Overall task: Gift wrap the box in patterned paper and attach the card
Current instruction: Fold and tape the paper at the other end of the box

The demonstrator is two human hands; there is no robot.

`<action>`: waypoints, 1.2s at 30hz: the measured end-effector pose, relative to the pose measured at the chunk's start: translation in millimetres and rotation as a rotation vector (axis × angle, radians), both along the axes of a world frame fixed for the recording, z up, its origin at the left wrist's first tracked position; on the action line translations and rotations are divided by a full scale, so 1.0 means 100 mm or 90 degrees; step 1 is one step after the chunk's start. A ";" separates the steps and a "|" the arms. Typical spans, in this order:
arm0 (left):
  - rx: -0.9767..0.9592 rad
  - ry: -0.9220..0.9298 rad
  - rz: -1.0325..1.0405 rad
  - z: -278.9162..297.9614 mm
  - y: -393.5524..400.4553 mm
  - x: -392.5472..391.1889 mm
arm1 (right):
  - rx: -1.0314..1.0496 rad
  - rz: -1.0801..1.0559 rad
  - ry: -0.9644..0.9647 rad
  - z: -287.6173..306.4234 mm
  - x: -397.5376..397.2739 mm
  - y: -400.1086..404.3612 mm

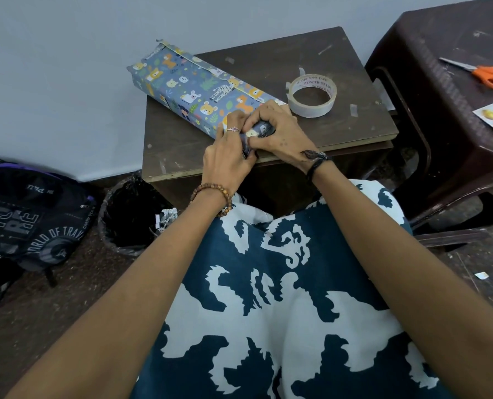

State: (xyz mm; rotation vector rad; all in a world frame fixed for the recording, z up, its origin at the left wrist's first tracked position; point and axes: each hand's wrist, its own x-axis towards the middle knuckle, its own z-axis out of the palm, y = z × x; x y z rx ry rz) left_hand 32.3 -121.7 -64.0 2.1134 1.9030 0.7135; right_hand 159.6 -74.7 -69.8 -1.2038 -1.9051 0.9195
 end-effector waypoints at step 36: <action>-0.297 -0.987 0.363 0.32 0.39 -0.21 | -0.271 -0.198 0.319 0.18 0.18 -0.09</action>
